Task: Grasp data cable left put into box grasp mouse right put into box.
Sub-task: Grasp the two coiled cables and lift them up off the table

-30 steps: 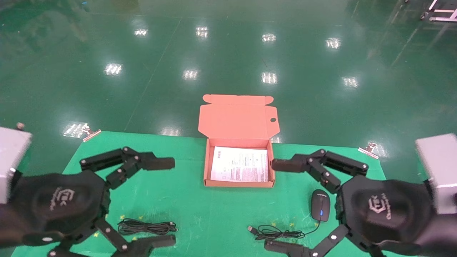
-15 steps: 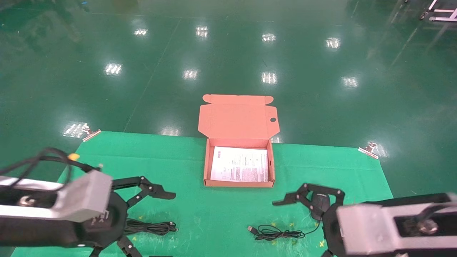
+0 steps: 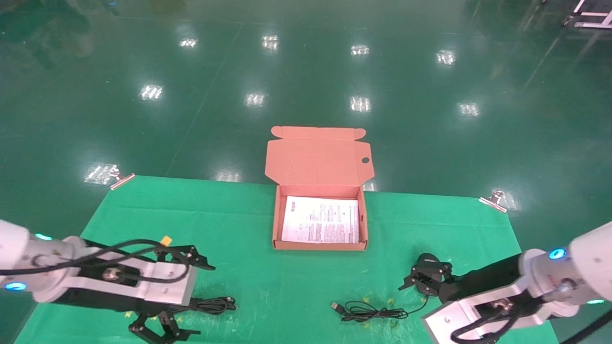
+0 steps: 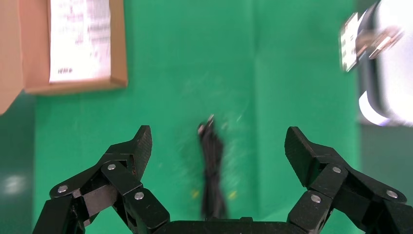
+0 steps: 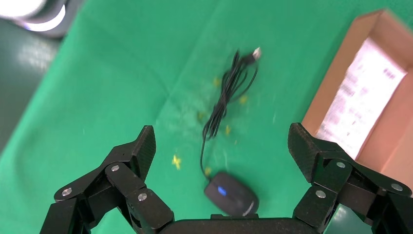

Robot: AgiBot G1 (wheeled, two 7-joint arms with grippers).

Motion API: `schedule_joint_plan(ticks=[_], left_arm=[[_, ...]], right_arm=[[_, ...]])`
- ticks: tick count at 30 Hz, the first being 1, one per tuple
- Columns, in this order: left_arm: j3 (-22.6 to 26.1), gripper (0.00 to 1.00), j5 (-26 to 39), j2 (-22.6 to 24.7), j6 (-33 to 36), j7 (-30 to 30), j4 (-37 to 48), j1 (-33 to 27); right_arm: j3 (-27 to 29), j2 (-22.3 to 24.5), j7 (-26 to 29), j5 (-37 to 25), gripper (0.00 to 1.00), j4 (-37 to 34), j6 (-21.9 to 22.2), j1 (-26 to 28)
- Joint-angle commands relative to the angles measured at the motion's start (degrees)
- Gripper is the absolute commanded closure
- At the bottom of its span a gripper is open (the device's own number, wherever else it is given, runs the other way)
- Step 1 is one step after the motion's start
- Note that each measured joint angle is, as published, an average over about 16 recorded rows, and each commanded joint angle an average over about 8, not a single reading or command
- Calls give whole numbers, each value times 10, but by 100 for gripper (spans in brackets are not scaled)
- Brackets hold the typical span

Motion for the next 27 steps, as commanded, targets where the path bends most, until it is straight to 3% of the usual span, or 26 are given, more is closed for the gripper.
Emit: schedule_joint_plan(ticks=[1,8,16,27], left_arm=[[16,0,37,13,-9,7,-1,-4],[49,0,131,44,-51,-7,3,17],[67,0,193,69,-89,-54,38,46],[66,0,190,134,-126,-45,231,34]], right_arm=[[-17,-7,-3,-29,0,0,7,4],[-38,-22,22,-93,0,-2,59,-31],[-46,-36,76,-137,0,-10,121,-82],[-46,-67,133,-158,0,-81,177,-122]])
